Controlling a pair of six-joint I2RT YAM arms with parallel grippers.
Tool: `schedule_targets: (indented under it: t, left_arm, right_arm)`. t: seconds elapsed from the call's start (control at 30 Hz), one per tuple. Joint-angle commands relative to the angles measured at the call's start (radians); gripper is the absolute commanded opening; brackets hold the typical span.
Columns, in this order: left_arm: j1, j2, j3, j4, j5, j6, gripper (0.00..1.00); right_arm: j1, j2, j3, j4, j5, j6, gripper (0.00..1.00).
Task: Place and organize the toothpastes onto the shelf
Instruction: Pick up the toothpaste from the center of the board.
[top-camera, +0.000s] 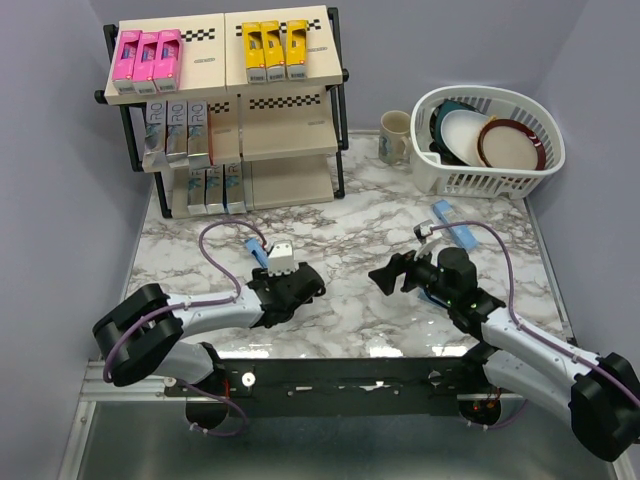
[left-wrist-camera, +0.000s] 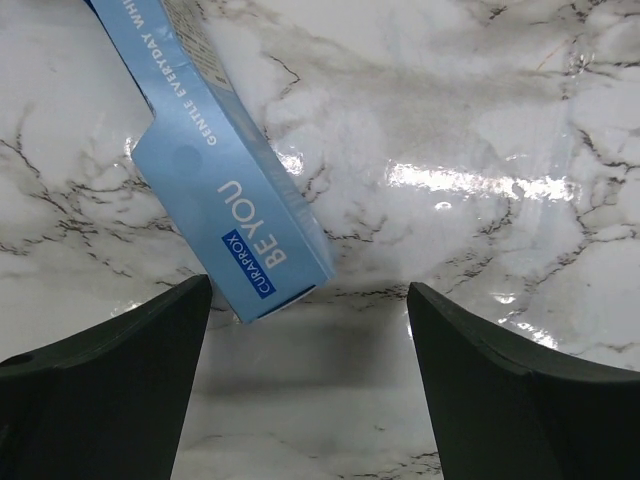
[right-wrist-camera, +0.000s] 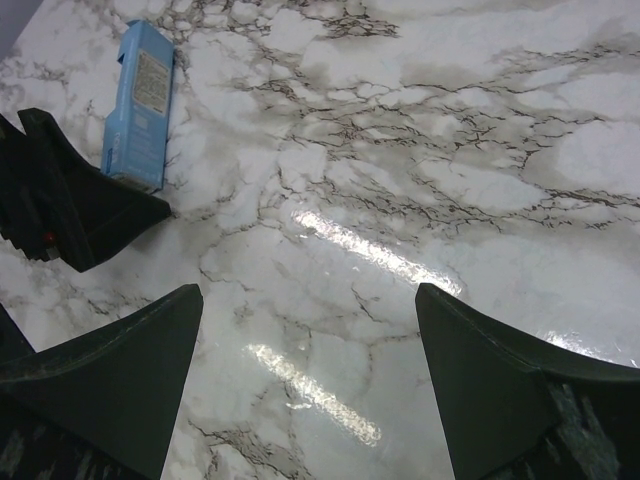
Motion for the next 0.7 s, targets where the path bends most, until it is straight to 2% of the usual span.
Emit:
schedule_targets:
  t: [0.0,0.17,0.37,0.57,0.67]
  left_arm:
    - [-0.02,0.006,0.031,0.02,-0.139,-0.204,0.91]
    - [-0.02,0.053,0.063,-0.055,-0.283,-0.355,0.87]
    - [-0.02,0.177,0.137,-0.129,-0.32,-0.416,0.8]
    - [-0.056,0.217,0.165,-0.19,-0.307,-0.404,0.56]
    - [-0.085,0.227,0.194,-0.252,-0.337,-0.384,0.48]
  right_arm:
    - [-0.003,0.008,-0.007,0.025,-0.006,-0.003,0.96]
    - [-0.005,0.008,-0.007,0.024,-0.003,-0.006,0.96]
    - [-0.005,0.006,-0.005,0.016,-0.006,-0.01,0.96]
    - [-0.005,0.003,-0.005,0.018,-0.009,-0.007,0.96]
    - [-0.005,0.01,-0.004,0.021,-0.018,-0.004,0.96]
